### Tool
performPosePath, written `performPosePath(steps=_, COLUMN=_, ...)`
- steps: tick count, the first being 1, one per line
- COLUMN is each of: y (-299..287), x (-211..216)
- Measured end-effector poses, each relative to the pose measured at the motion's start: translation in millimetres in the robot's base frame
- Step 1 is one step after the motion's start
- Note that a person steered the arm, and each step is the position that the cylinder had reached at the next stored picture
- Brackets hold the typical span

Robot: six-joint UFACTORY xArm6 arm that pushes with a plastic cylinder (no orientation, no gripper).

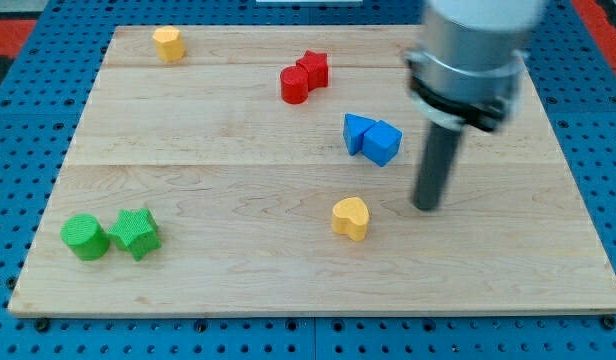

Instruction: Place the heart into the hexagon at the bottom side

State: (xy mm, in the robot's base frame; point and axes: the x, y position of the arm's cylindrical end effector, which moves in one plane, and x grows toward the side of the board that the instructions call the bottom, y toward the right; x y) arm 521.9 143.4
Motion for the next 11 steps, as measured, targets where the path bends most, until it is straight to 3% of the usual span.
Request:
performPosePath(steps=1, y=-45.4, x=16.1)
performPosePath(steps=2, y=-149.7, x=-12.7)
performPosePath(steps=3, y=-192.6, x=-15.8)
performPosePath(steps=4, y=-153.6, x=19.9)
performPosePath(steps=6, y=-255.7, x=2.6)
performPosePath(steps=9, y=-379.2, x=-112.6)
performPosePath(steps=11, y=-415.9, x=-123.5)
